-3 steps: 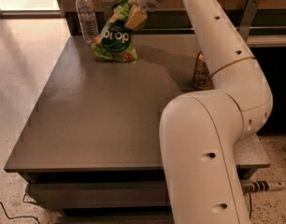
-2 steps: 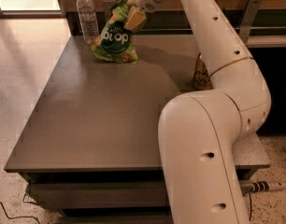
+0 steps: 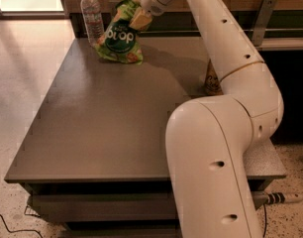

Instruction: Move green rice chip bag near water bottle

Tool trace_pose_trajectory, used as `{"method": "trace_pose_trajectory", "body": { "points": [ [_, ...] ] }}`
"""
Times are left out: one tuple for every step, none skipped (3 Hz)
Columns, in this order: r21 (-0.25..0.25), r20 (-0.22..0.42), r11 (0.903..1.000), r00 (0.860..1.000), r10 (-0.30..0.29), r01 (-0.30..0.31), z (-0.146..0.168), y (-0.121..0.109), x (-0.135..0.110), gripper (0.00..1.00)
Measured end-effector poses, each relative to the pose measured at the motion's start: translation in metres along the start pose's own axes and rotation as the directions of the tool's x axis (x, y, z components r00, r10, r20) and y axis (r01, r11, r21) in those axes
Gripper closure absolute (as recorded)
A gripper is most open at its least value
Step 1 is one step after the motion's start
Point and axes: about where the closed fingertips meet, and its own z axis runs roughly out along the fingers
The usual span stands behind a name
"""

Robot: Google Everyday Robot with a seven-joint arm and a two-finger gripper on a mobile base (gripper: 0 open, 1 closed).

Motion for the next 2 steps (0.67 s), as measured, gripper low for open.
{"method": "trace_pose_trajectory", "body": {
  "points": [
    [-0.006,0.001,1.0,1.0,0.0,0.0,0.0042,0.0021,-0.0003,0.0],
    [-0.007,0.001,1.0,1.0,0.0,0.0,0.0051,0.0025,-0.0004,0.0]
  ]
}}
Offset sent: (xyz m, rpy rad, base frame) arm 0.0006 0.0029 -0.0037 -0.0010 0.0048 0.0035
